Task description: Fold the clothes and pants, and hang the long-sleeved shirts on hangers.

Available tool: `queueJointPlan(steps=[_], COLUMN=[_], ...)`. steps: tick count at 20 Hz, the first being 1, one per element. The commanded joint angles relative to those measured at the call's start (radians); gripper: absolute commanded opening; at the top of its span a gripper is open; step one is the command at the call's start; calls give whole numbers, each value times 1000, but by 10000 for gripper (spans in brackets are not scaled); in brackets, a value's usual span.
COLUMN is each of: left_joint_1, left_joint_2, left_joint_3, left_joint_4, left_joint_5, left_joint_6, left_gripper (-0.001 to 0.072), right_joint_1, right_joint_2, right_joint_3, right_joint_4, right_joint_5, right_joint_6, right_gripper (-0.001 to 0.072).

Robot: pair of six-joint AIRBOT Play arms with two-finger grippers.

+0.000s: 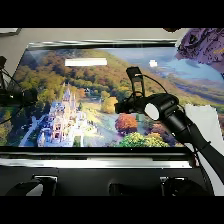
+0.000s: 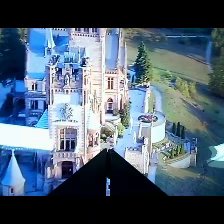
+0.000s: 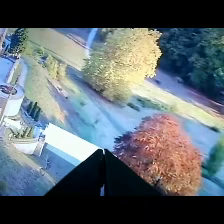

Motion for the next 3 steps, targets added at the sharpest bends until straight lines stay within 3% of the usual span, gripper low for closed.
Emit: queueJointPlan(steps=[1,3], left_joint_1=[0,0], left_joint_2=[5,5], left_joint_3=[-5,-5], left_joint_4=[0,0], left_joint_5=[4,4], left_joint_6=[0,0], left_gripper=[29,29], right_joint_1=[6,6], right_joint_2=[0,0], right_joint_3=[1,1], right_joint_4=[-7,-7], right_joint_5=[-6,-6], right_joint_6=[0,0], right_gripper=[34,34])
